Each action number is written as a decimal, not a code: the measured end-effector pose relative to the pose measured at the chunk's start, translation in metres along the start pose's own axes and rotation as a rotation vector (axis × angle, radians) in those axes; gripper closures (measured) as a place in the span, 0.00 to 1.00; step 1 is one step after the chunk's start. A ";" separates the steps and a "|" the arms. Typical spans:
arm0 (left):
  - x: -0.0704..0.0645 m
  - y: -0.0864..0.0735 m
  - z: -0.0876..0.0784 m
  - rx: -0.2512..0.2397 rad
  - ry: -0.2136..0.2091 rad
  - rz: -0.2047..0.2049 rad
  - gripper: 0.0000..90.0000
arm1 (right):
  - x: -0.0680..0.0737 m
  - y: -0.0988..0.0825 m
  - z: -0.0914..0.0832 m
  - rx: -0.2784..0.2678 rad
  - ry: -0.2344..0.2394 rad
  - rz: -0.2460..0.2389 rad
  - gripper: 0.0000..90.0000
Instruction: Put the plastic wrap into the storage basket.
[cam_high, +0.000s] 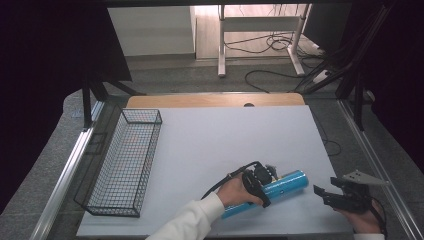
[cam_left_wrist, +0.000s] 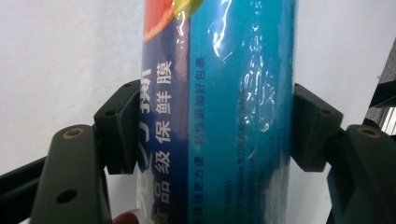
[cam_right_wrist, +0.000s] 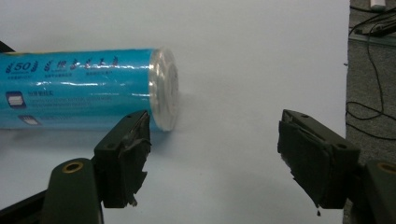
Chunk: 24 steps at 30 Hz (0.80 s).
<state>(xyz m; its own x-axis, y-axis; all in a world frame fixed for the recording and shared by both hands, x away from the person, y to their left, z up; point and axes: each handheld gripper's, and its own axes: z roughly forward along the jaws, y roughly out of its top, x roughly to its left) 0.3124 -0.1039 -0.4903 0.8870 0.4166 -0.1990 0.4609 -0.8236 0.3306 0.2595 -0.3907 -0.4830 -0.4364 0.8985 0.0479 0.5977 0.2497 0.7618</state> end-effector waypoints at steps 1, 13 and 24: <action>0.003 -0.001 -0.004 -0.004 -0.003 -0.005 0.34 | 0.000 0.000 0.000 -0.002 -0.001 0.000 0.29; 0.020 -0.013 -0.045 -0.047 0.029 -0.043 0.35 | 0.000 0.002 -0.003 -0.015 -0.011 0.004 0.29; 0.040 -0.031 -0.069 -0.084 0.063 -0.102 0.35 | 0.001 0.002 -0.002 -0.011 -0.010 0.002 0.29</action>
<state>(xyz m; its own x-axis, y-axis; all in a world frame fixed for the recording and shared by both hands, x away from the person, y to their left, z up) 0.3354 -0.0357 -0.4447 0.8343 0.5217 -0.1783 0.5468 -0.7416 0.3886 0.2587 -0.3902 -0.4798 -0.4287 0.9024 0.0433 0.5911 0.2439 0.7689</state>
